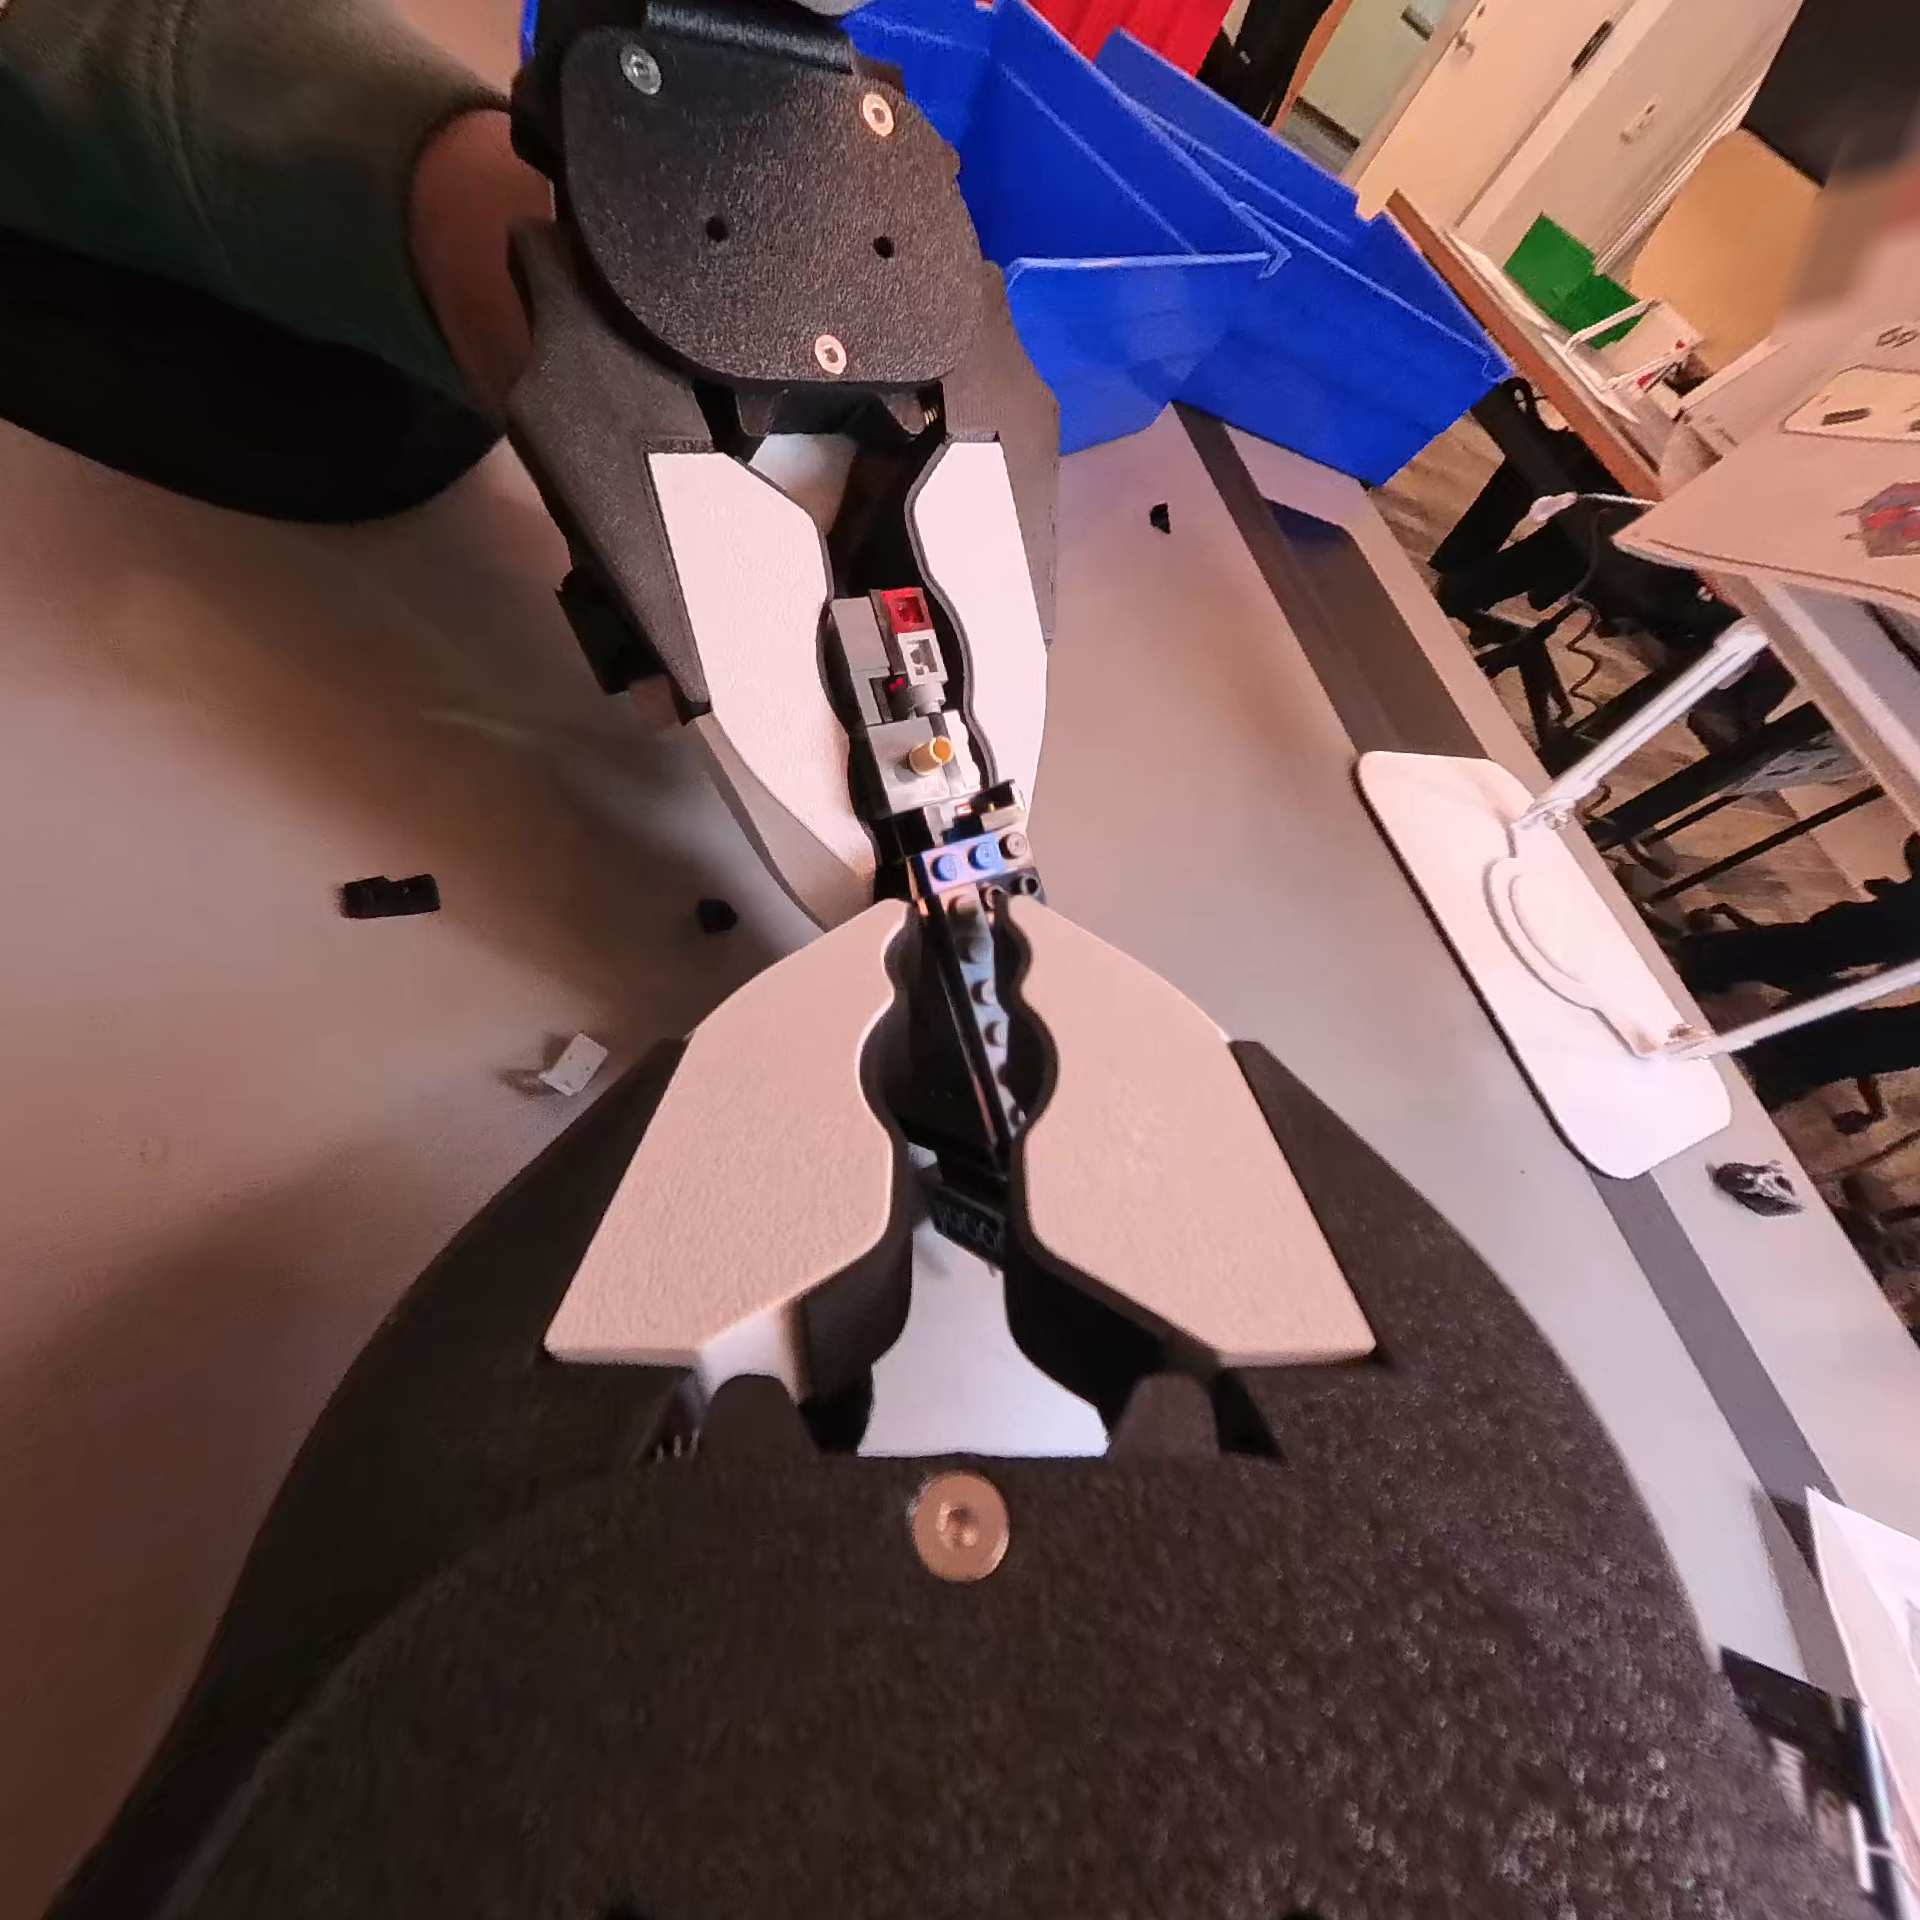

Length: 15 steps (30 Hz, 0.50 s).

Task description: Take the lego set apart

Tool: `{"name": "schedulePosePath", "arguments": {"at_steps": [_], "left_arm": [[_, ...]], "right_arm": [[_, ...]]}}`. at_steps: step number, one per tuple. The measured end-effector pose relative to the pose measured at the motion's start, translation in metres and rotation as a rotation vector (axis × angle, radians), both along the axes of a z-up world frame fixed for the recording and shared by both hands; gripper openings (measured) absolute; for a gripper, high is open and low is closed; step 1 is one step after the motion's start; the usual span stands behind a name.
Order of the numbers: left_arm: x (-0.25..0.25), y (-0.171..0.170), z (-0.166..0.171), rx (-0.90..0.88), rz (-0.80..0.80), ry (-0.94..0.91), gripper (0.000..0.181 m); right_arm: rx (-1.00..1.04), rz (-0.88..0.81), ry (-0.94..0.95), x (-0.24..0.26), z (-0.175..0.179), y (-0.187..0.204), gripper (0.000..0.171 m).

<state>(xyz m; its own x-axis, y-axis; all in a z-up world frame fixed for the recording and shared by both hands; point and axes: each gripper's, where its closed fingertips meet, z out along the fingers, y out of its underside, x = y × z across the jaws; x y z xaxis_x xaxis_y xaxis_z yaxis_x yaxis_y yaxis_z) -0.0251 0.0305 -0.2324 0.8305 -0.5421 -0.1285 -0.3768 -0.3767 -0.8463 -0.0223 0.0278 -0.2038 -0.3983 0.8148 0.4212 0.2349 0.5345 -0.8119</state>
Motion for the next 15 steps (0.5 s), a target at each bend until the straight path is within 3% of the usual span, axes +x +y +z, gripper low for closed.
{"name": "schedulePosePath", "arguments": {"at_steps": [7,15], "left_arm": [[0.001,-0.001,0.001,0.015,-0.003,0.052,0.028],[0.005,-0.004,0.0,0.105,-0.069,0.288,0.028]], "right_arm": [[-0.126,0.028,-0.04,0.002,0.001,-0.003,0.012],[-0.022,0.097,-0.077,0.011,-0.004,-0.012,0.009]]}}
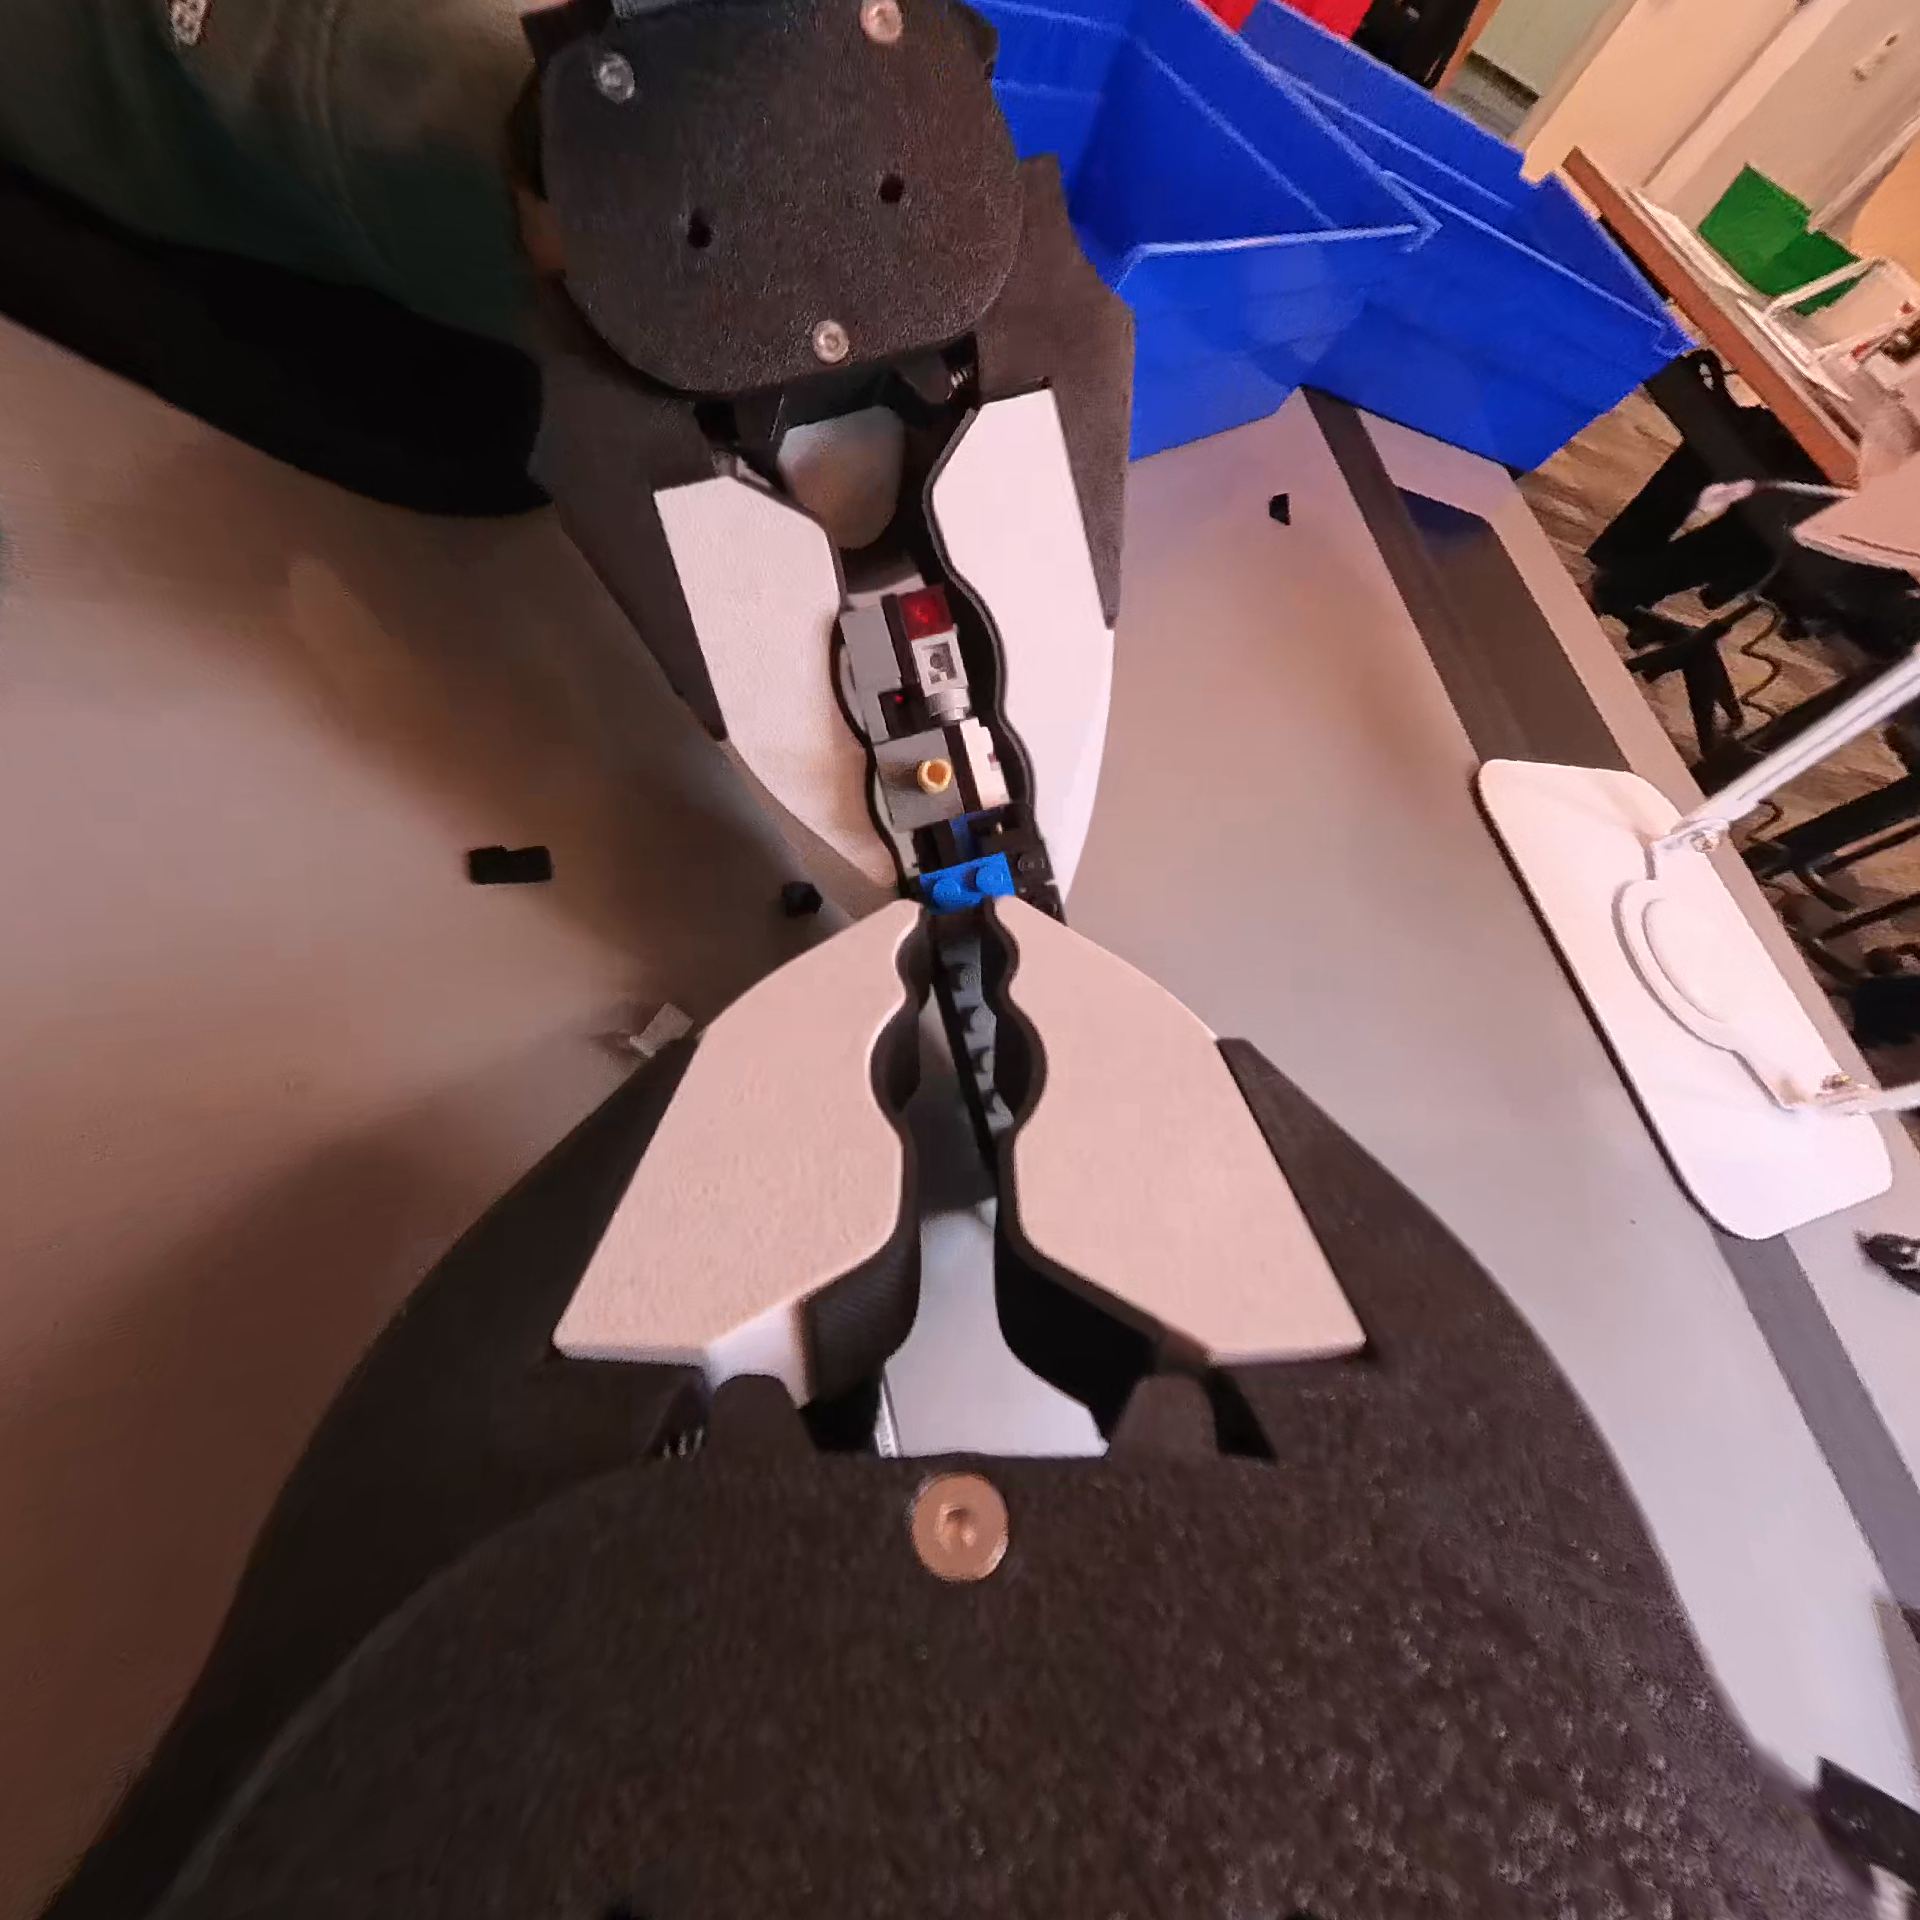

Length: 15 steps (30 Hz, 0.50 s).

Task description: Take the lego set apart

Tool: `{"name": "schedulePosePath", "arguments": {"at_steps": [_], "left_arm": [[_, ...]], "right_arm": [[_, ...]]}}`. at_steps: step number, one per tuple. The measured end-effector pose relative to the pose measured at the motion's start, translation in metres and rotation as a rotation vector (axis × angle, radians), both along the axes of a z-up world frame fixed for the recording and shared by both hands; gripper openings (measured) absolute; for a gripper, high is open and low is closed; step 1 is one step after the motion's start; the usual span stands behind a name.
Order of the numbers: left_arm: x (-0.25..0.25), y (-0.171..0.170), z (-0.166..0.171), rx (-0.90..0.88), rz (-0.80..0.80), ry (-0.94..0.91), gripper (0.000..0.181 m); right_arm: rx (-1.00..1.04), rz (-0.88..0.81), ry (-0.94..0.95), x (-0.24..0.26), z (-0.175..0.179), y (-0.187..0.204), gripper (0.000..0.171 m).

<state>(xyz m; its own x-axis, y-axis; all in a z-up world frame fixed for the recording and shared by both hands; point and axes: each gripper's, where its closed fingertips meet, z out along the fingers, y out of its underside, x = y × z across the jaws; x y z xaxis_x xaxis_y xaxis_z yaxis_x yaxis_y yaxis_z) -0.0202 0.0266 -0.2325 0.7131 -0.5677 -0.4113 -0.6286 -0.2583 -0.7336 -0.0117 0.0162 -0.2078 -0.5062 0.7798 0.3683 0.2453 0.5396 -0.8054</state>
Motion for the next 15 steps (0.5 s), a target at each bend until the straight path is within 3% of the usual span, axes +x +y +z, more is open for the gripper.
{"name": "schedulePosePath", "arguments": {"at_steps": [7,15], "left_arm": [[0.0021,-0.0032,0.0019,0.011,-0.009,0.117,0.028],[-0.0023,-0.0042,0.0033,0.006,0.015,0.159,0.028]], "right_arm": [[0.185,0.014,0.02,0.0054,-0.0013,-0.0034,0.008],[0.229,-0.017,0.042,0.0026,-0.001,-0.0034,0.006]]}}
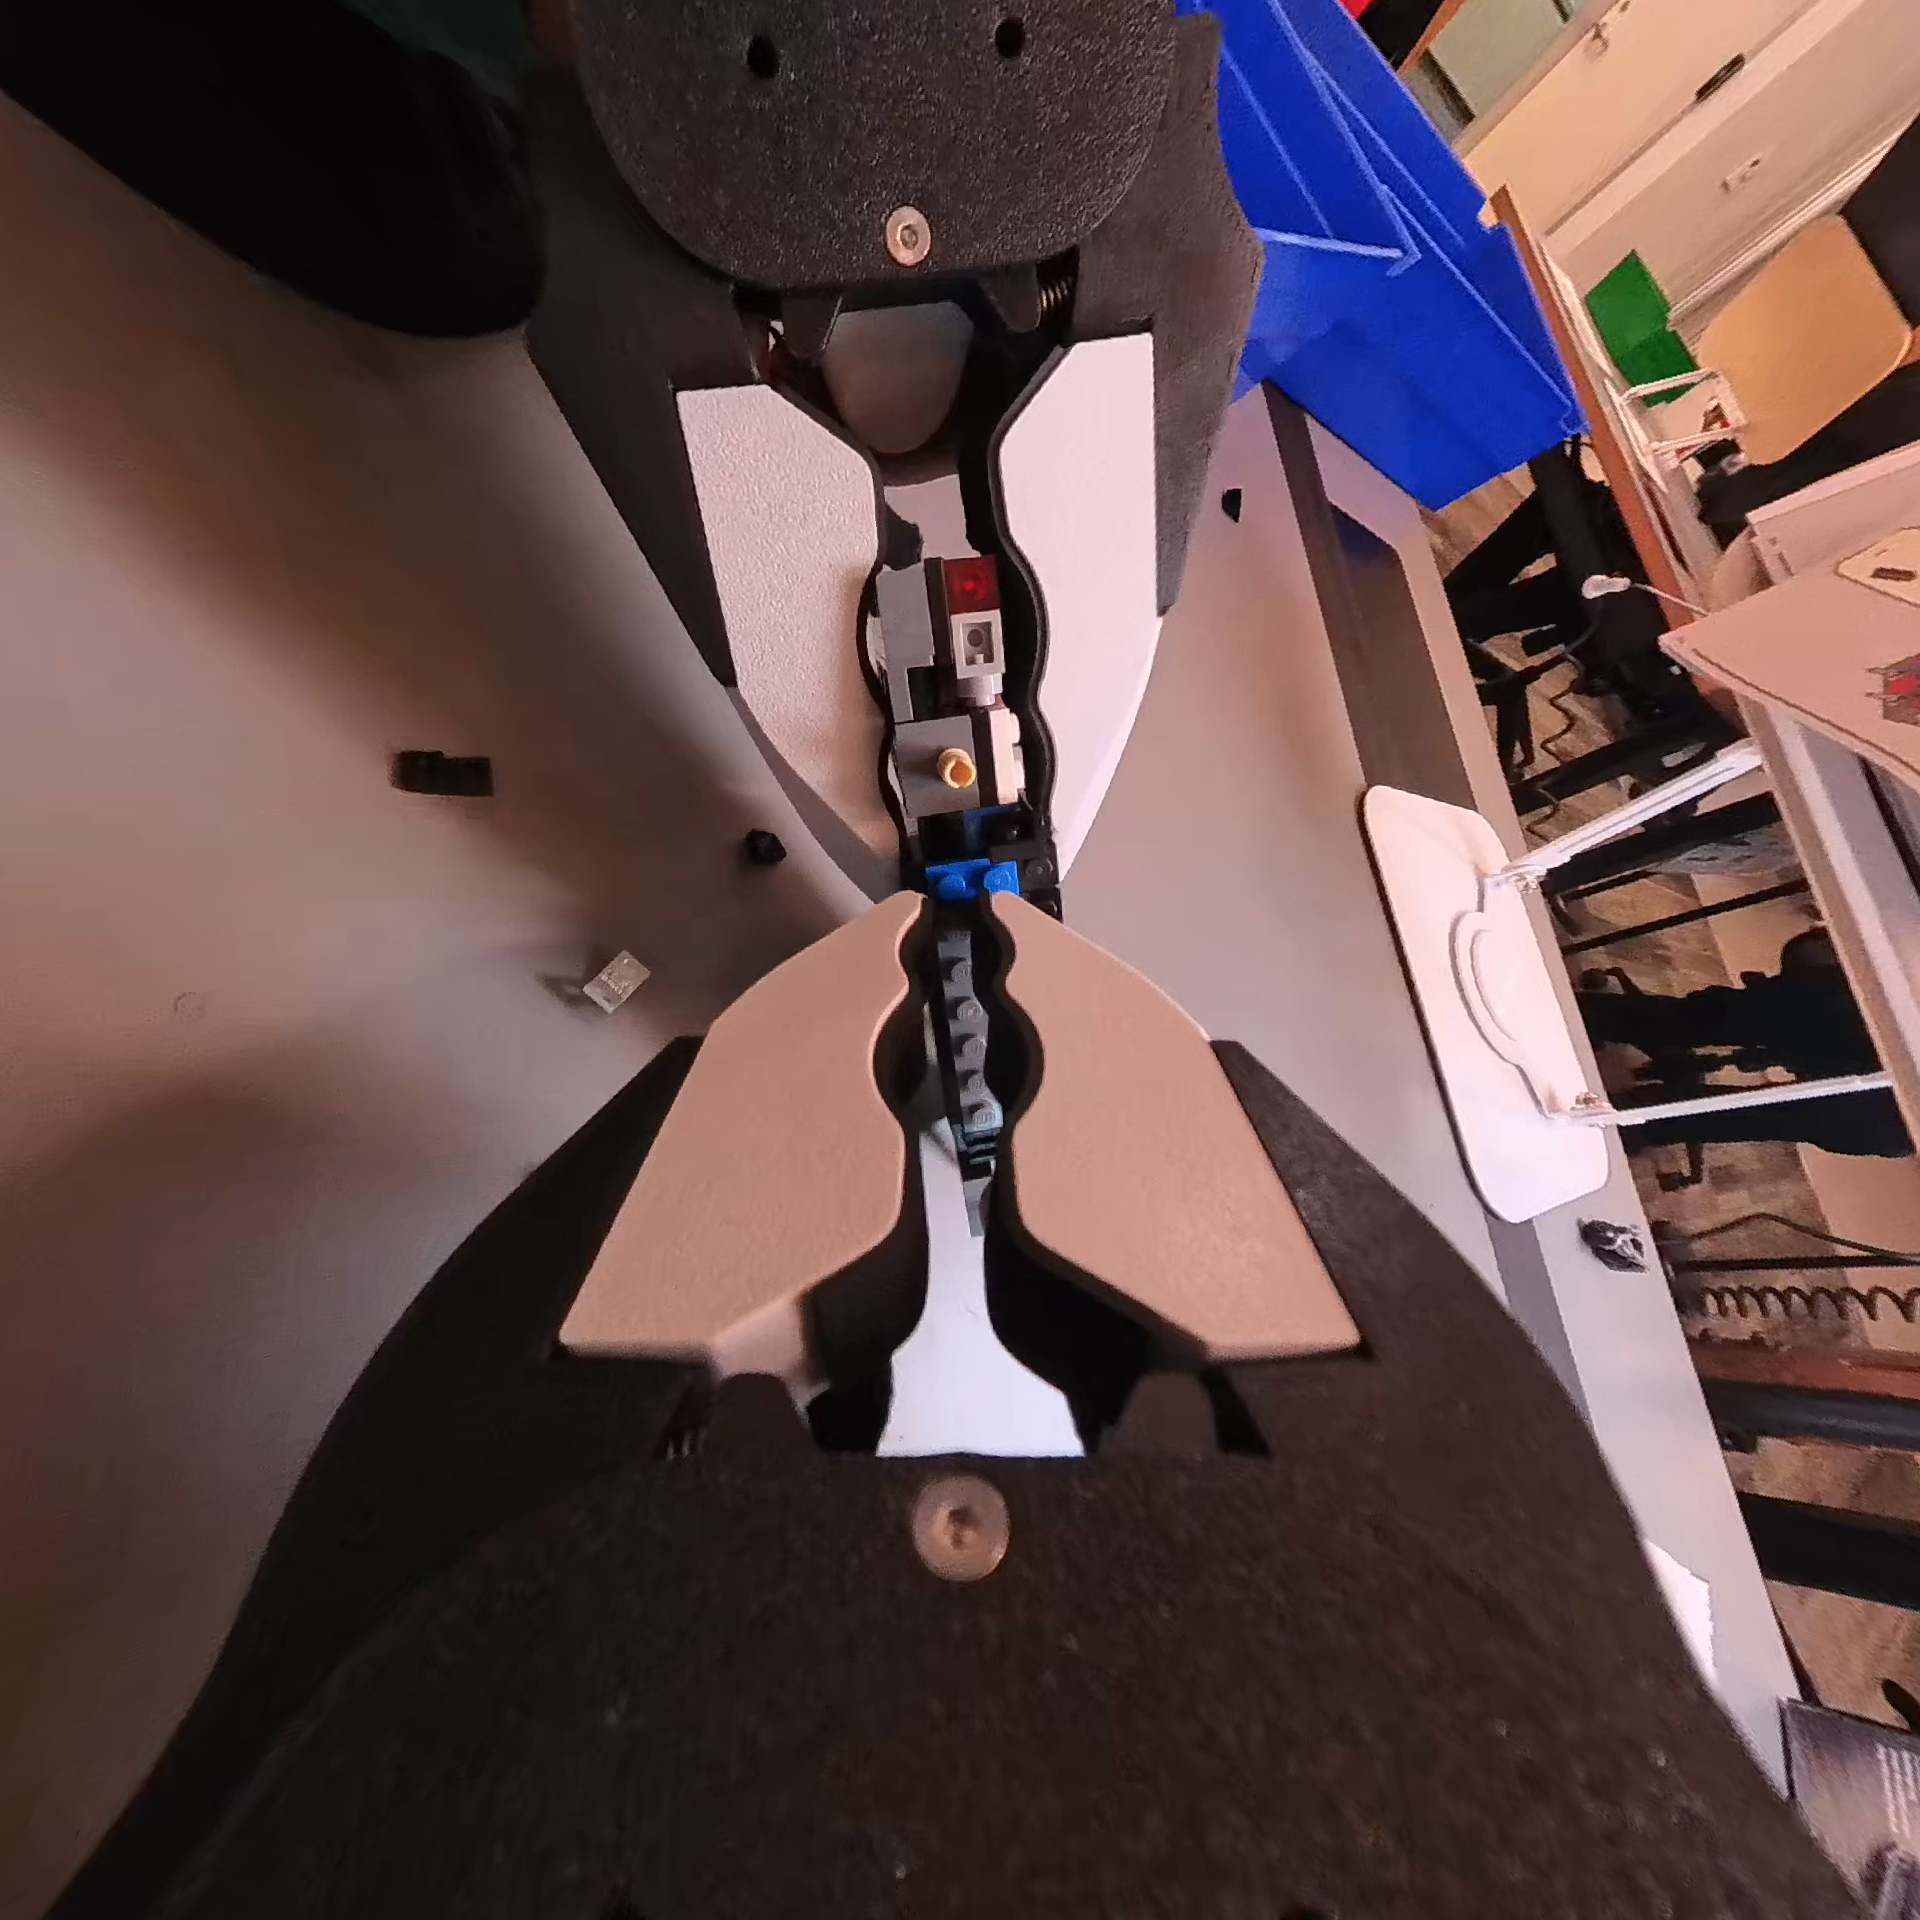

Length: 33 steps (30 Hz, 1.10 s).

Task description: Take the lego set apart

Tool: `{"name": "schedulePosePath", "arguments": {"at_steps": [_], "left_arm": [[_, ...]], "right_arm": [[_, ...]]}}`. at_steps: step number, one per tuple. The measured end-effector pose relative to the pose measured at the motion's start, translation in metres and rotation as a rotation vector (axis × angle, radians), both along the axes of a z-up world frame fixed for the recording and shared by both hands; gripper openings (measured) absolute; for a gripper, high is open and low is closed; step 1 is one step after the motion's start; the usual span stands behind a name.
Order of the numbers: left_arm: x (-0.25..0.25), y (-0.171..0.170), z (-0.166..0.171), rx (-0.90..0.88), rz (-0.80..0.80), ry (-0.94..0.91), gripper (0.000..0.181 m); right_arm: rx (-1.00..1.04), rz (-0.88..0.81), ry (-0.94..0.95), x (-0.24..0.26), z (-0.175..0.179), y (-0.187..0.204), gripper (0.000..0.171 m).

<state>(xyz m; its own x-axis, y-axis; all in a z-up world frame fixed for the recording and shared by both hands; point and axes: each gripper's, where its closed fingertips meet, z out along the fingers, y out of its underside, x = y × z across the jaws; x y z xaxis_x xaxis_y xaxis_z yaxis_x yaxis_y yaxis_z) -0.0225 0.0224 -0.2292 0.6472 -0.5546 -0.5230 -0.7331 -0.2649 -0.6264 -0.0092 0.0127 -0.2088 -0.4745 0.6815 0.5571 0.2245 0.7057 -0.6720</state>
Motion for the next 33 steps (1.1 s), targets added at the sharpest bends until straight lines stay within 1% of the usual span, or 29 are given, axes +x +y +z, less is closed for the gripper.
{"name": "schedulePosePath", "arguments": {"at_steps": [13,14,16,20,22,23,25,27,33], "left_arm": [[0.004,-0.002,0.001,-0.001,-0.024,0.047,0.028],[0.001,-0.002,0.0,-0.004,-0.018,0.052,0.029],[-0.006,-0.003,0.001,-0.013,-0.003,0.025,0.028],[-0.011,-0.001,0.003,-0.015,0.005,0.004,0.029],[-0.012,0.0,0.003,-0.005,0.005,0.019,0.028],[-0.012,0.0,0.002,-0.006,0.004,0.021,0.028],[-0.011,-0.001,0.002,0.006,-0.005,0.021,0.028],[-0.009,0.0,0.003,0.023,-0.013,0.036,0.028],[-0.008,0.002,0.002,0.093,-0.023,0.143,0.028]], "right_arm": [[-0.047,0.037,-0.029,0.007,-0.001,-0.004,0.006],[-0.041,0.031,-0.037,0.009,-0.002,-0.002,0.0],[-0.039,0.013,-0.069,0.015,-0.01,0.008,0.0],[-0.069,0.002,0.009,0.014,0.003,0.01,0.0],[-0.051,-0.017,0.03,0.012,0.005,0.015,0.0],[-0.043,-0.019,0.039,0.011,0.005,0.017,0.001],[-0.042,-0.034,0.022,0.011,0.001,0.025,0.012],[-0.073,-0.028,0.019,0.011,-0.002,0.027,0.016],[-0.011,-0.012,0.006,0.01,-0.016,0.025,0.016]]}}
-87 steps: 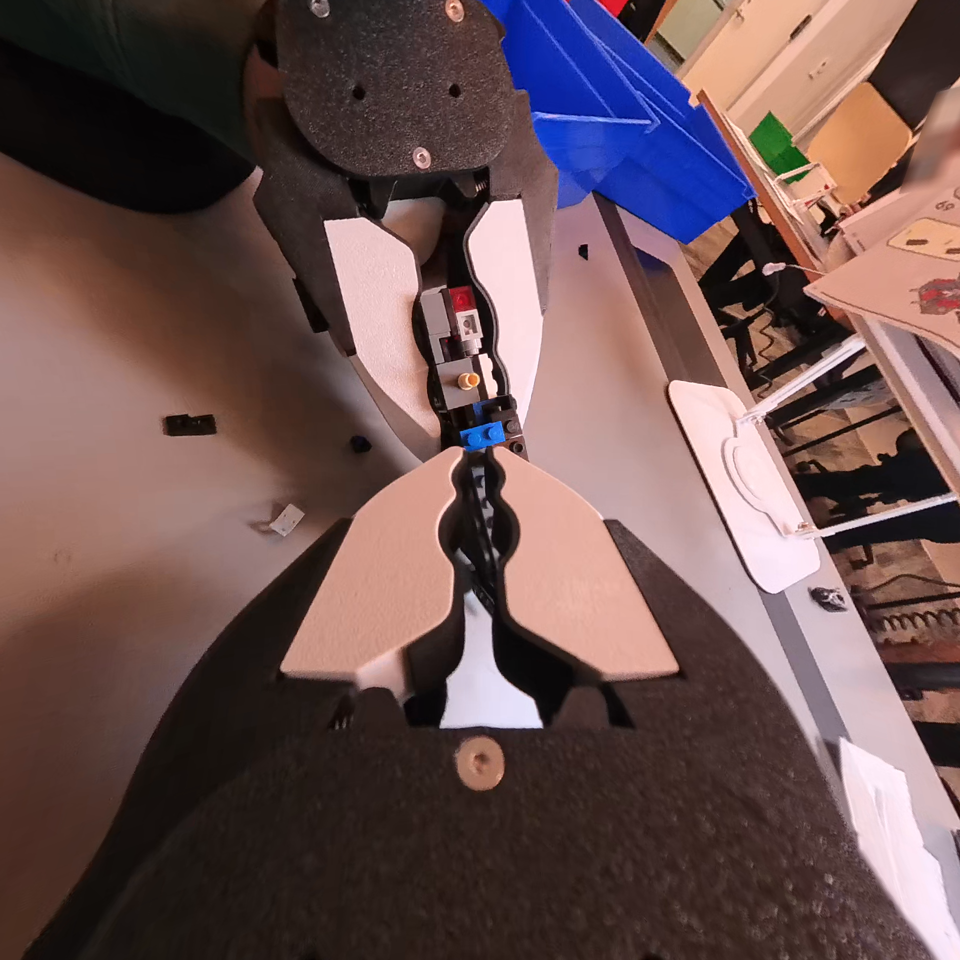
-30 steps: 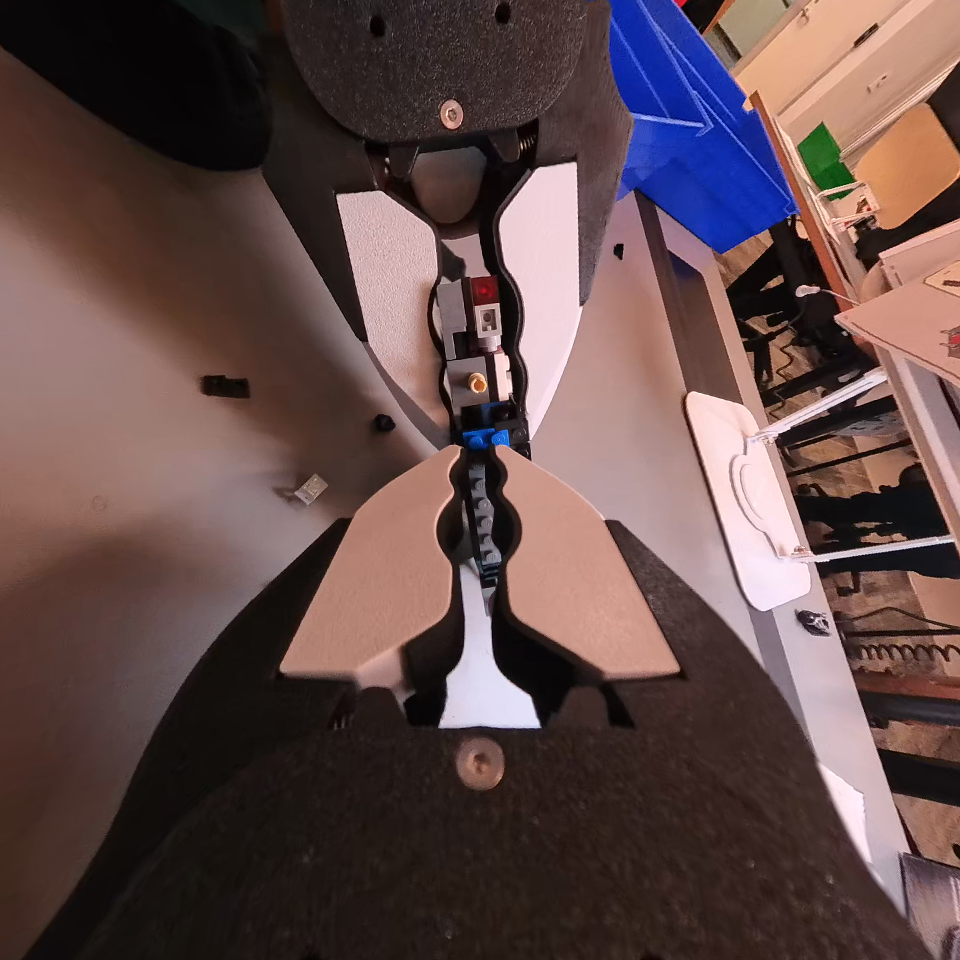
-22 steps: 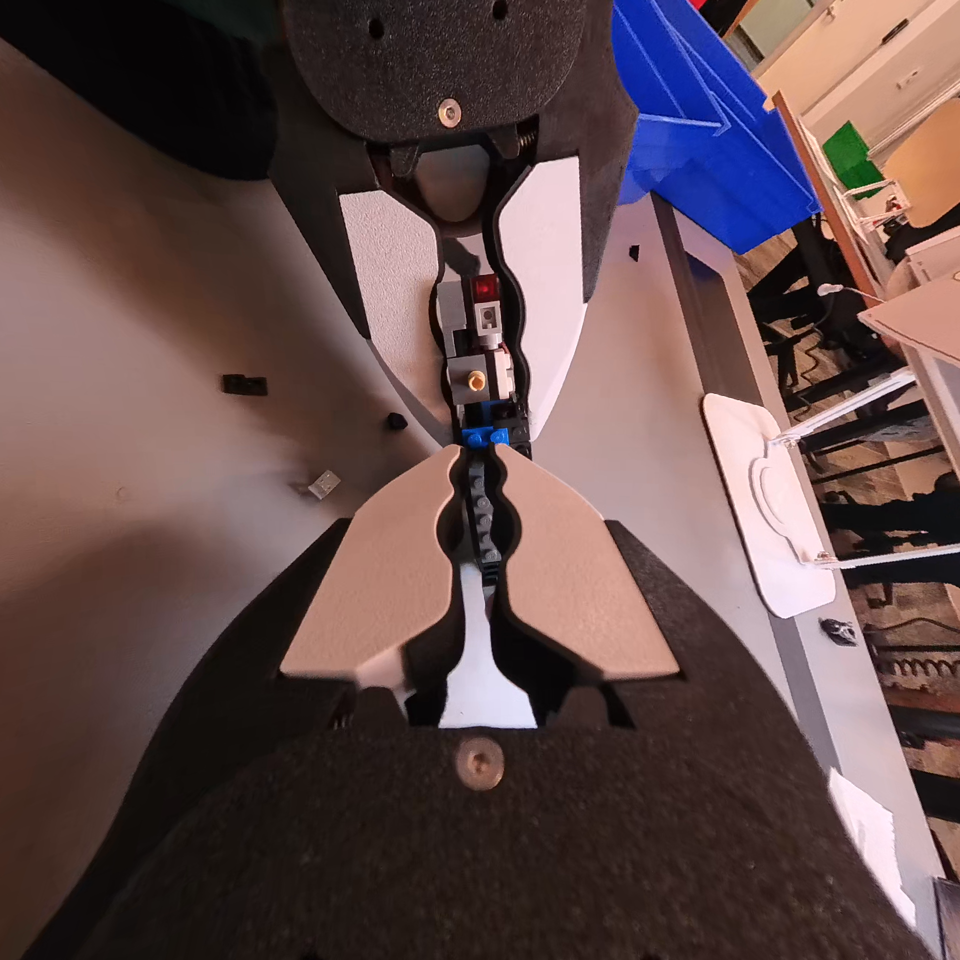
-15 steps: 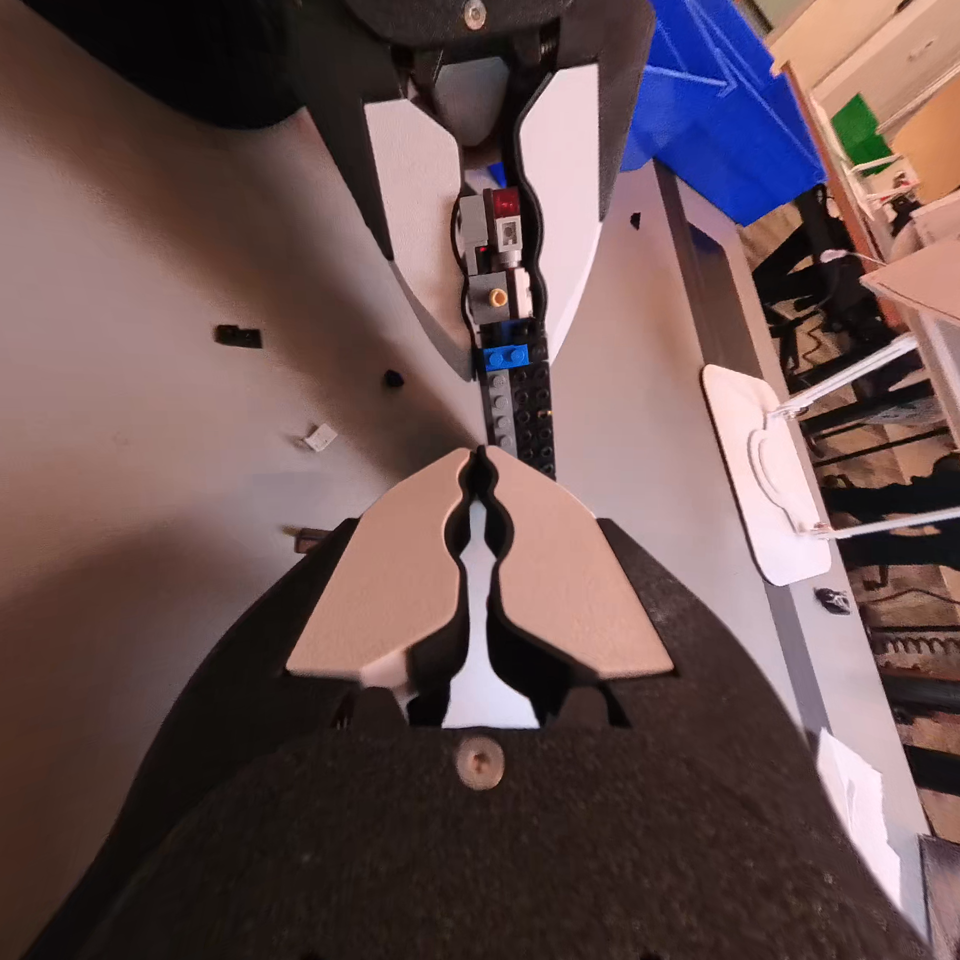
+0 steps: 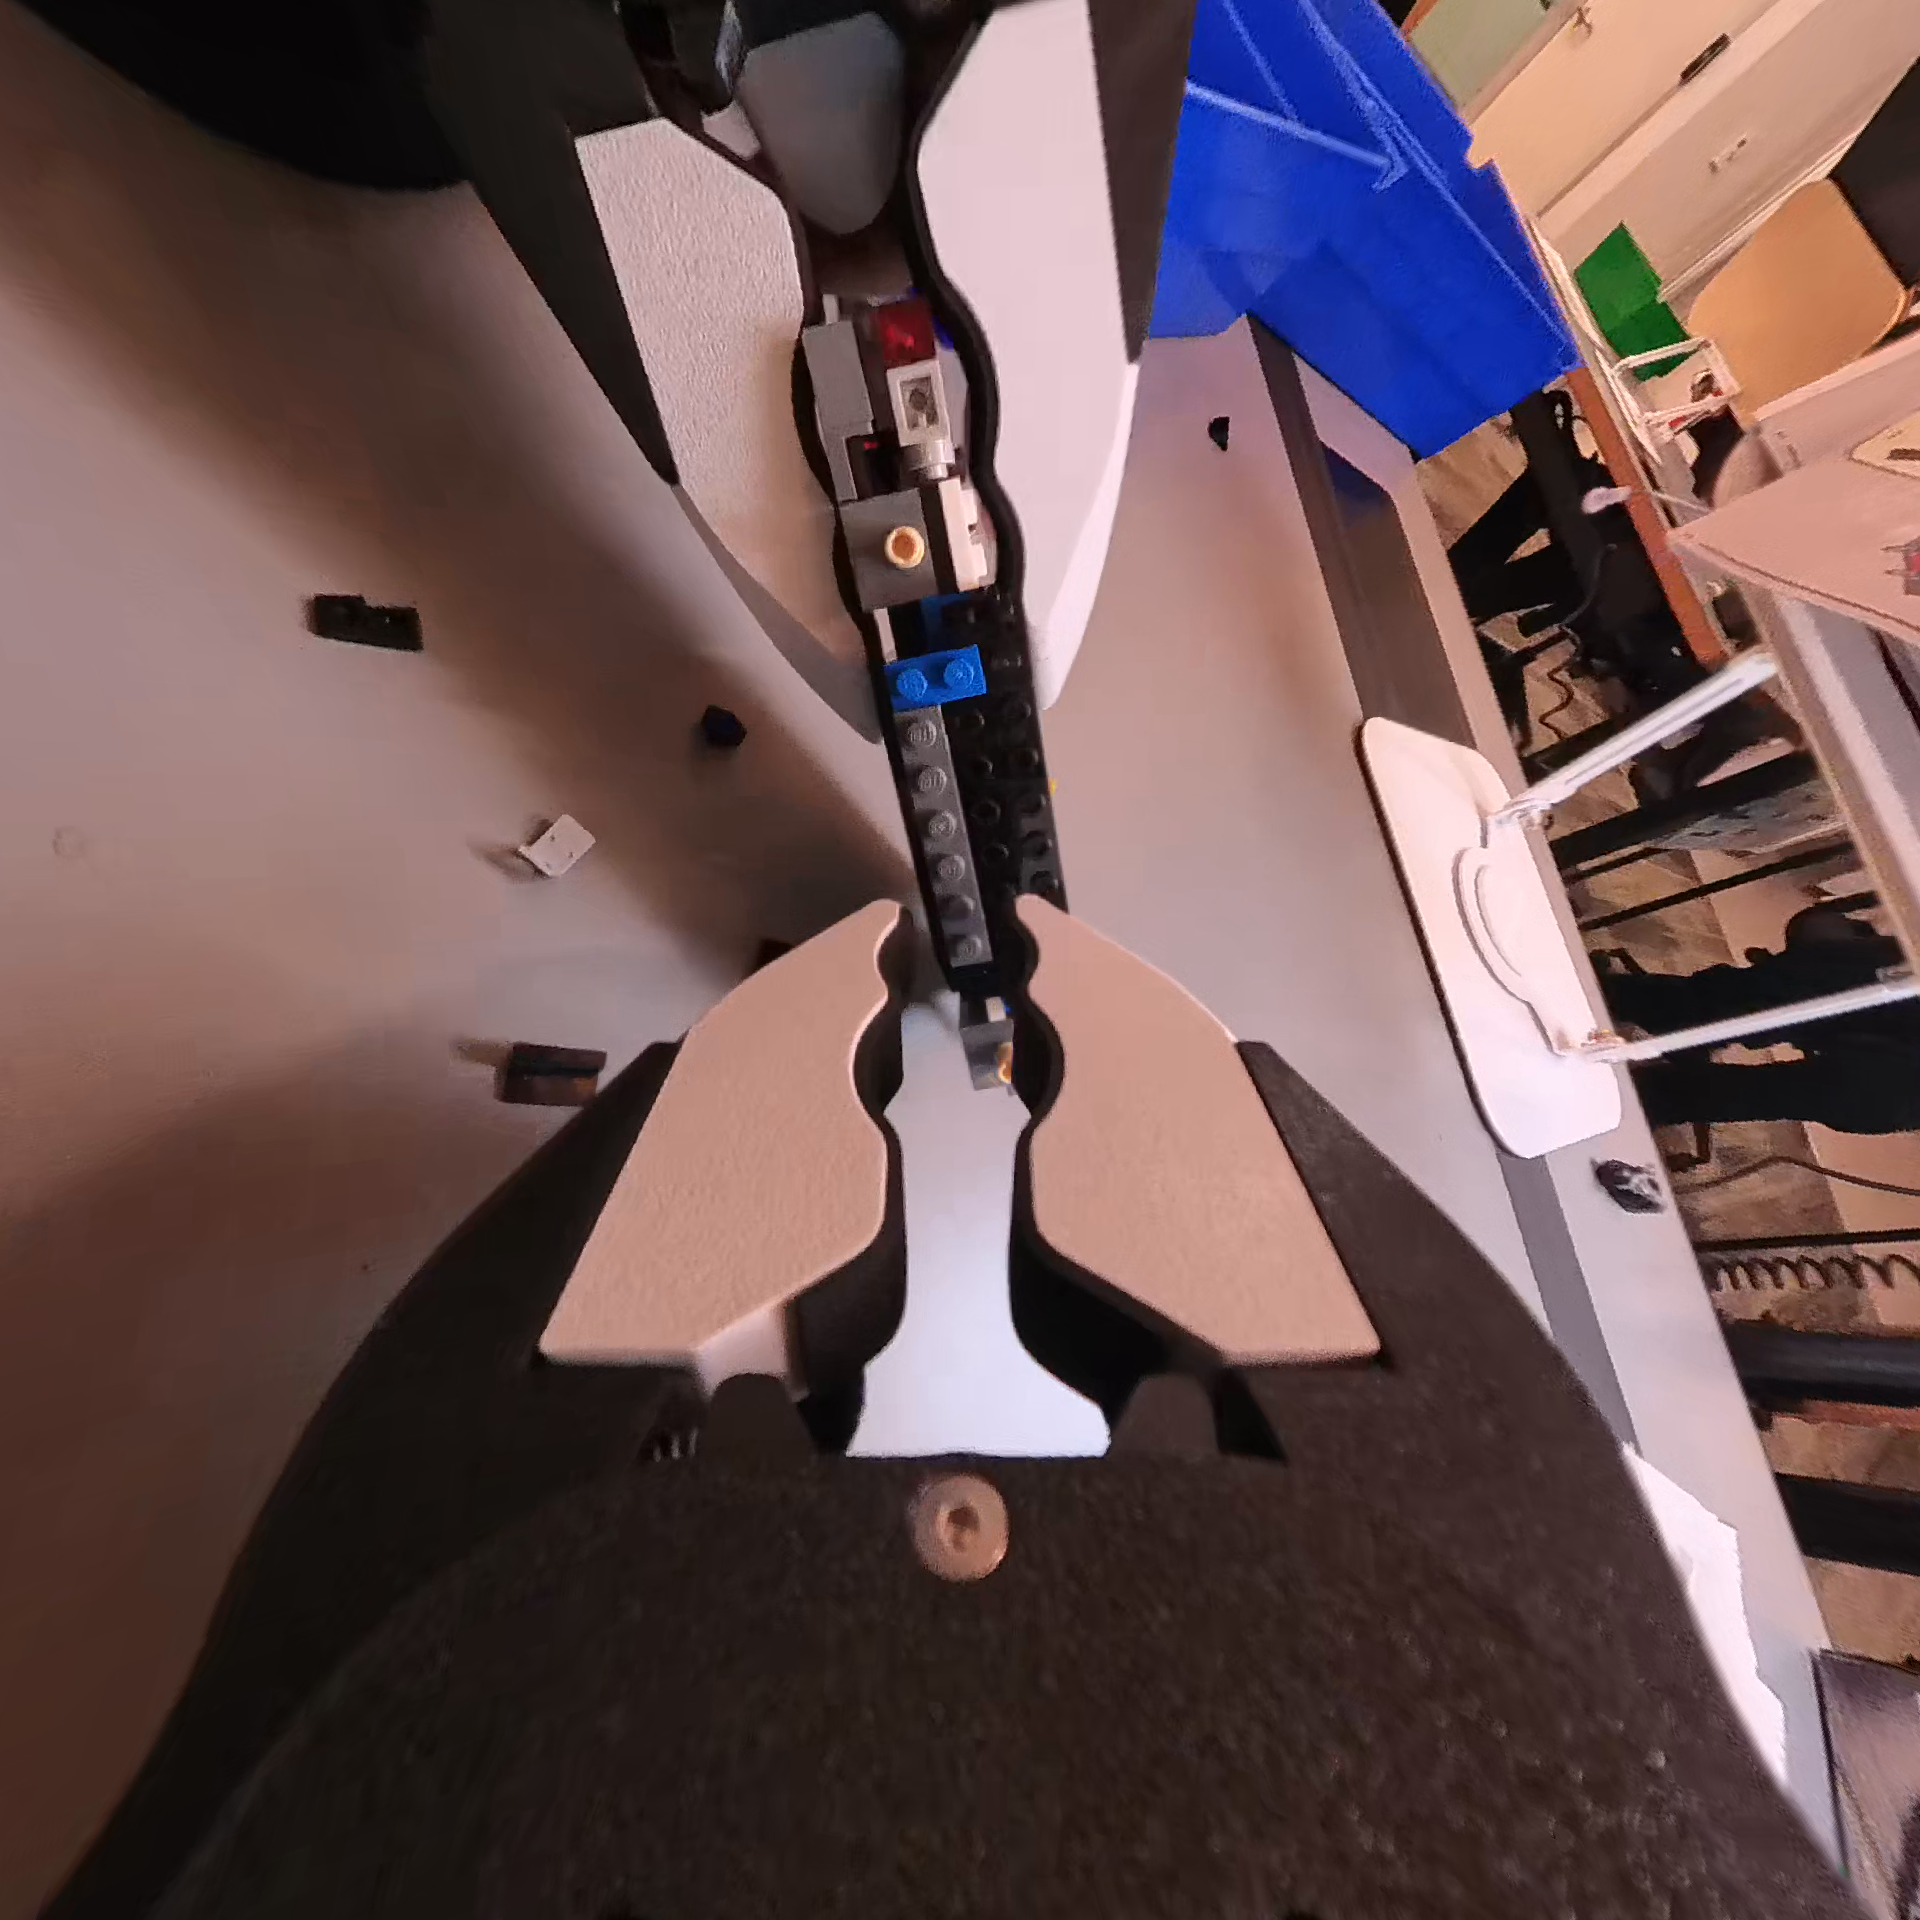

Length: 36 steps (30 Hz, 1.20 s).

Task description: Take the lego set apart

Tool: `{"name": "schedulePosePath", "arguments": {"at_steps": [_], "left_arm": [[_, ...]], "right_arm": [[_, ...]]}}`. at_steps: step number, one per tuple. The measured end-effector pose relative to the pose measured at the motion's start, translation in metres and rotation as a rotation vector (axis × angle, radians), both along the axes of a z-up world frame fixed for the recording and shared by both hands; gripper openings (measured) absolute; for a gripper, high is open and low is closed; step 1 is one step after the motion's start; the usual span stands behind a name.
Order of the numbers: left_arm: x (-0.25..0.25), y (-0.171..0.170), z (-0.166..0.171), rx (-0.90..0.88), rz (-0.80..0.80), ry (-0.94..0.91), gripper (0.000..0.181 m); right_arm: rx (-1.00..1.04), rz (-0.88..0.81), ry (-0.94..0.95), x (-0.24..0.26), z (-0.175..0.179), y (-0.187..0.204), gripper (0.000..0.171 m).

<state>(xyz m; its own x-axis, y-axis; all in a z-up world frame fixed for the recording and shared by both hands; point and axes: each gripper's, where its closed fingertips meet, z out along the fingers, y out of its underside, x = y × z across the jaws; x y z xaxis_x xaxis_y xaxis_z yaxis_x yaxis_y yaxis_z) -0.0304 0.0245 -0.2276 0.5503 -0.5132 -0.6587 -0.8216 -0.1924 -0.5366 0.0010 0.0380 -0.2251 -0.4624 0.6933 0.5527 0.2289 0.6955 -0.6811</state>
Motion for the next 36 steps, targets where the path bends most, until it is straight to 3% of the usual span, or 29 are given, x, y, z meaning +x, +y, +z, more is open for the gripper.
{"name": "schedulePosePath", "arguments": {"at_steps": [18,22,26,29,31,36], "left_arm": [[0.0,0.004,-0.006,0.129,-0.064,0.23,0.028],[-0.002,0.005,-0.012,0.132,-0.074,0.262,0.028],[0.003,0.006,-0.01,0.171,-0.106,0.289,0.028],[0.004,0.007,-0.011,0.184,-0.106,0.322,0.028],[0.002,0.008,-0.012,0.188,-0.101,0.304,0.029],[-0.013,0.012,-0.009,0.146,-0.034,0.189,0.06]], "right_arm": [[-0.027,-0.025,0.01,-0.003,-0.007,0.014,0.011],[-0.115,-0.003,0.04,-0.003,0.009,0.011,0.028],[0.03,-0.013,0.047,-0.012,-0.007,0.005,0.044],[0.204,-0.005,0.07,-0.018,-0.018,0.002,0.029],[0.23,-0.007,0.061,-0.017,-0.018,0.003,0.028],[0.235,-0.062,0.044,-0.015,-0.016,0.012,0.028]]}}
